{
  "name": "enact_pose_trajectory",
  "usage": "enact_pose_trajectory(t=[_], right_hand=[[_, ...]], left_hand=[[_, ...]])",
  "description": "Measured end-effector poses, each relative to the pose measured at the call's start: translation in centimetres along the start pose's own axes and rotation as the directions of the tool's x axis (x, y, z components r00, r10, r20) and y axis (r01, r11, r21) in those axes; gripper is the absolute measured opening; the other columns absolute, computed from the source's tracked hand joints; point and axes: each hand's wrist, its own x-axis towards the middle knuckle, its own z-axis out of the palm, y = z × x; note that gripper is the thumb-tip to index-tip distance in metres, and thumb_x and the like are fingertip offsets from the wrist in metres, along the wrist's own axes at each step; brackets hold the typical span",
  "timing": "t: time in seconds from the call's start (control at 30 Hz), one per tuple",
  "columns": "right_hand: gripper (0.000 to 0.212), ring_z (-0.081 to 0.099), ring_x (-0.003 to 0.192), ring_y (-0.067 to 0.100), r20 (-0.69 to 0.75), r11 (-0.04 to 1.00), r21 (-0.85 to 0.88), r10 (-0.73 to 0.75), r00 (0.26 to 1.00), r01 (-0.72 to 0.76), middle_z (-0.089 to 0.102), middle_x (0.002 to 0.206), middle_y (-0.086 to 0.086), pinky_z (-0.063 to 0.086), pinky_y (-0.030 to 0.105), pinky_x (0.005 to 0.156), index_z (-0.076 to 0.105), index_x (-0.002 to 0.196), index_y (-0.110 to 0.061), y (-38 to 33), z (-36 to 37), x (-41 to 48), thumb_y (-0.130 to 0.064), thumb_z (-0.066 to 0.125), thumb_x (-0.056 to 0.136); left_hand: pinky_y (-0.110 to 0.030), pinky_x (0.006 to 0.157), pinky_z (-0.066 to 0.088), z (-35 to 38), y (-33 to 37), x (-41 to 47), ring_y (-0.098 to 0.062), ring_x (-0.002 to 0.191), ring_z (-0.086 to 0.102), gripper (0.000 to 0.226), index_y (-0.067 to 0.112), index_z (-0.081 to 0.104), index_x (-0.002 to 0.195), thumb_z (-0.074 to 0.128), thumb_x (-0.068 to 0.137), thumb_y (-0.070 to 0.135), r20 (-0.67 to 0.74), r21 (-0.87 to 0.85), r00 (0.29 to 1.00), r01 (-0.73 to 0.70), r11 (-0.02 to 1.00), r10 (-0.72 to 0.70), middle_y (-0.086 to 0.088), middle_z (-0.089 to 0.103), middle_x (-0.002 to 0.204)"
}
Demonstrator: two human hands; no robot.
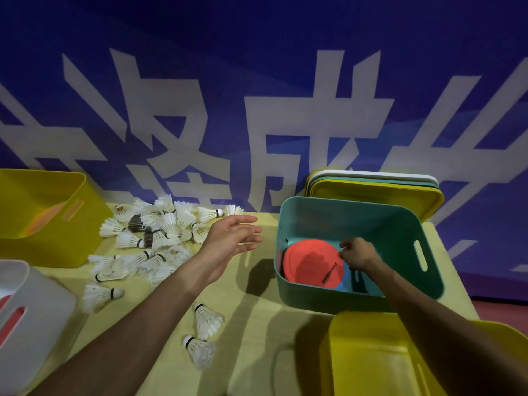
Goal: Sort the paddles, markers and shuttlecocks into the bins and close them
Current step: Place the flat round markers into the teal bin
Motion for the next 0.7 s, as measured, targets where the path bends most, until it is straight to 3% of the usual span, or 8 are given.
enact_pose_trajectory(t=[0.2,0.37,0.53,0.7], right_hand=[[0.027,0.065,0.103,0.033,-0.204,0.956,0.07,-0.265,0.942,0.284,0.068,0.114,0.014,0.05,0.045,0.095,0.066,0.114,-0.008,-4.0,-1.3,-2.2,-0.009,0.052,0.09],[0.031,0.06,0.104,0.019,-0.366,0.813,0.028,-0.533,0.763,0.582,0.064,0.115,0.007,0.047,0.028,0.092,0.062,0.119,-0.008,-9.1,-0.4,-5.5,-0.002,0.052,0.09],[0.039,0.057,0.102,0.014,-0.329,0.71,-0.031,-0.672,0.663,0.704,0.058,0.117,0.003,0.051,0.033,0.088,0.051,0.129,-0.015,-14.5,3.0,-7.7,-0.009,0.053,0.091],[0.048,0.055,0.108,0.012,-0.191,0.712,-0.058,-0.696,0.692,0.7,0.053,0.126,-0.002,0.052,0.035,0.088,0.035,0.138,-0.024,-18.7,8.4,-8.9,-0.019,0.053,0.093]], left_hand=[[-0.035,0.081,0.057,-0.3,-0.2,-0.4,-0.023,0.087,0.071,0.02,0.01,0.064,0.108,0.061,0.089,0.004,0.0,0.02,1.0,0.001,1.0,-0.001,-0.012,0.072,0.1],[-0.035,0.083,0.056,-2.9,-1.5,-1.2,-0.026,0.092,0.071,0.019,0.01,0.065,0.107,0.06,0.09,0.006,-0.038,0.035,0.999,0.018,0.999,-0.017,-0.013,0.071,0.102],[-0.031,0.082,0.055,-7.9,-3.0,-1.8,-0.026,0.093,0.069,0.016,0.011,0.066,0.104,0.061,0.09,0.007,-0.113,0.041,0.993,0.037,0.998,-0.032,-0.012,0.07,0.103],[-0.028,0.078,0.052,-13.9,-4.8,-1.4,-0.022,0.086,0.068,0.015,0.013,0.067,0.097,0.059,0.09,0.002,-0.2,0.084,0.979,0.06,0.995,-0.042,-0.008,0.069,0.1]])
